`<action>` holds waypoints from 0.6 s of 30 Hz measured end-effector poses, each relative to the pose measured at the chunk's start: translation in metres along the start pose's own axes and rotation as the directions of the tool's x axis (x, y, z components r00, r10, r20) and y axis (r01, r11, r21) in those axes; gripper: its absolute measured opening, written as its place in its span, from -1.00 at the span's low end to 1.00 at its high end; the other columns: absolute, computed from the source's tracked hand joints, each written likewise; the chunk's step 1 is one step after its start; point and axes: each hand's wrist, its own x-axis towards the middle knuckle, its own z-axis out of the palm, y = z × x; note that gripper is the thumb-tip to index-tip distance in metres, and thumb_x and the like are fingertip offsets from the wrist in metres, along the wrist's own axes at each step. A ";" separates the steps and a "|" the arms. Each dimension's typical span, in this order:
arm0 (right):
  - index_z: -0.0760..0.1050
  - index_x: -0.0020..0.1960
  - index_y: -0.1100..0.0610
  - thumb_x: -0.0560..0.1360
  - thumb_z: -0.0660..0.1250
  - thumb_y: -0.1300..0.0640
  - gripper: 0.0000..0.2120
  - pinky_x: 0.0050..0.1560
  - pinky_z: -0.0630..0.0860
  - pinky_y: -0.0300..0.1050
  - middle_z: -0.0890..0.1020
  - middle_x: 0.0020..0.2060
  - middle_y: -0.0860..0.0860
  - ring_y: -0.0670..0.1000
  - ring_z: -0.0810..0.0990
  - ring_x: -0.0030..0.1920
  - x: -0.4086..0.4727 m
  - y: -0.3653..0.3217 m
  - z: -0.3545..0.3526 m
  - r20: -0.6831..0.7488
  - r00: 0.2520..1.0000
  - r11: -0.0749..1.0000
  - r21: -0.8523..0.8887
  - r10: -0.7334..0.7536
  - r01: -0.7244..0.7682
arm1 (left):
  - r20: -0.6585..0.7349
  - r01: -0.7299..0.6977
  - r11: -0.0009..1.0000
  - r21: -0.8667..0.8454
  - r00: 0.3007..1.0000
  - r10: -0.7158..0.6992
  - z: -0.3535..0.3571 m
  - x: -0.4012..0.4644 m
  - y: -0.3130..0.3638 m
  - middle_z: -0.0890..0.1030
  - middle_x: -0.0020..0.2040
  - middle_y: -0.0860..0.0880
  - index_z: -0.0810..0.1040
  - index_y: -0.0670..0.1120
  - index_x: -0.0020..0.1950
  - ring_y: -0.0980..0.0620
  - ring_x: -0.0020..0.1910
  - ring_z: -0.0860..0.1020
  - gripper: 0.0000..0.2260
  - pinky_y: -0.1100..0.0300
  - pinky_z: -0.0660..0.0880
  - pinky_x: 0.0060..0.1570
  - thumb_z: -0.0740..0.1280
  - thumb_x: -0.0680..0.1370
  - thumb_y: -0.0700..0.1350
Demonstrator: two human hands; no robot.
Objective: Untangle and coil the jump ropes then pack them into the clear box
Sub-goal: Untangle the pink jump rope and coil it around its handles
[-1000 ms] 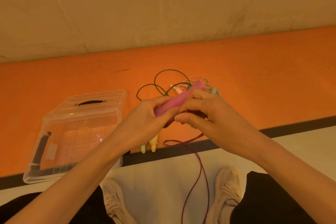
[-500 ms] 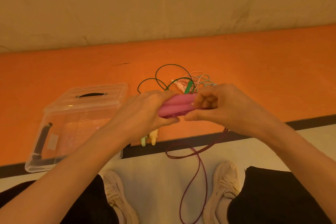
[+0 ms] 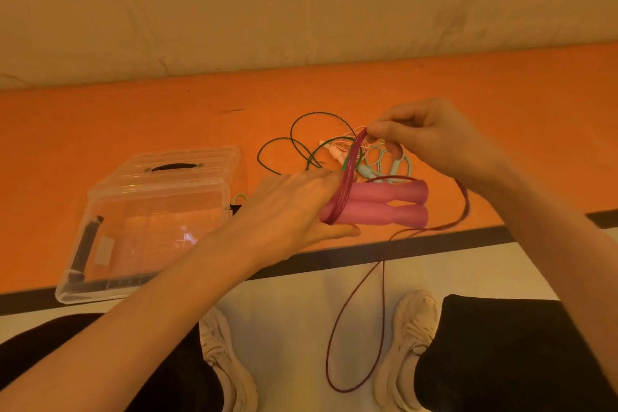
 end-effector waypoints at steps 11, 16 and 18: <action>0.67 -0.18 0.07 0.40 0.47 0.11 -0.96 -0.36 0.35 -0.45 0.62 -0.45 -0.18 -0.27 0.48 -0.39 0.015 0.015 0.006 0.077 0.995 0.997 0.049 0.062 -0.066 | -0.252 -0.165 0.974 0.155 0.947 0.201 0.003 -0.010 0.005 0.60 -0.16 0.06 0.20 -0.06 0.53 0.02 -0.29 0.61 -0.21 0.00 0.58 -0.27 0.19 0.42 0.34; 0.63 -0.03 0.21 0.46 0.43 0.21 -0.89 -0.47 0.29 -0.52 0.49 -0.61 -0.25 -0.32 0.46 -0.51 0.021 0.015 0.016 0.133 0.986 0.994 0.041 0.099 -0.105 | -0.063 -0.162 0.986 -0.025 0.985 0.160 0.002 -0.012 0.012 0.56 0.09 0.04 0.34 0.06 0.37 -0.02 -0.01 0.58 -0.45 0.02 0.51 -0.21 0.23 0.47 0.30; 0.63 -0.06 0.21 0.46 0.43 0.19 -0.91 -0.48 0.29 -0.53 0.49 -0.61 -0.25 -0.33 0.46 -0.51 0.024 0.019 0.016 0.131 0.985 0.990 0.067 0.111 -0.121 | -0.055 -0.121 0.992 -0.039 0.991 0.119 0.001 -0.012 0.008 0.55 0.14 0.06 0.33 0.07 0.36 -0.02 0.02 0.57 -0.45 -0.01 0.51 -0.16 0.18 0.47 0.32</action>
